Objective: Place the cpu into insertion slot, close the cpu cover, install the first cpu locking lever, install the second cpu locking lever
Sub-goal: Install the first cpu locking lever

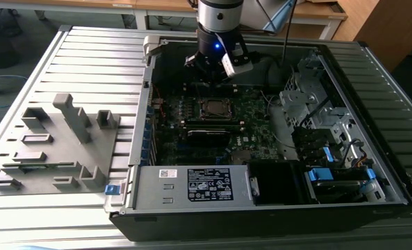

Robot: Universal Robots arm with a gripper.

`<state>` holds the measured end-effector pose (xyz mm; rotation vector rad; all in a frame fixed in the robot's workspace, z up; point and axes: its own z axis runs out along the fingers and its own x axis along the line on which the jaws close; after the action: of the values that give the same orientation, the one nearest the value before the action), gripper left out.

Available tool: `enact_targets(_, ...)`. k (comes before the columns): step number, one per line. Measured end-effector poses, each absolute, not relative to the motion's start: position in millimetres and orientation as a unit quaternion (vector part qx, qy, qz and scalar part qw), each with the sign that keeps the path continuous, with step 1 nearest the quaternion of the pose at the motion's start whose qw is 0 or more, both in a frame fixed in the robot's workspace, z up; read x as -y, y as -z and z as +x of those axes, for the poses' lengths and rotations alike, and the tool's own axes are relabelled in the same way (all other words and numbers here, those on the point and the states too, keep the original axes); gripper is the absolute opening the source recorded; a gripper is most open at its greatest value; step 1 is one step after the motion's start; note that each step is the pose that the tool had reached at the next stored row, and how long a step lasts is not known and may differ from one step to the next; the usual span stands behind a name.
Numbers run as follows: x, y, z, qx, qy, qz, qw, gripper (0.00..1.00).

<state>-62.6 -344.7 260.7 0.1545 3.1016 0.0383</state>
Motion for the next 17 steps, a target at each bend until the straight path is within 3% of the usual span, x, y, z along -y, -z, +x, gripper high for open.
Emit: enact_targets(17, 345, -259, -86, -0.999, -0.012, 0.050, 0.018, 0.11)
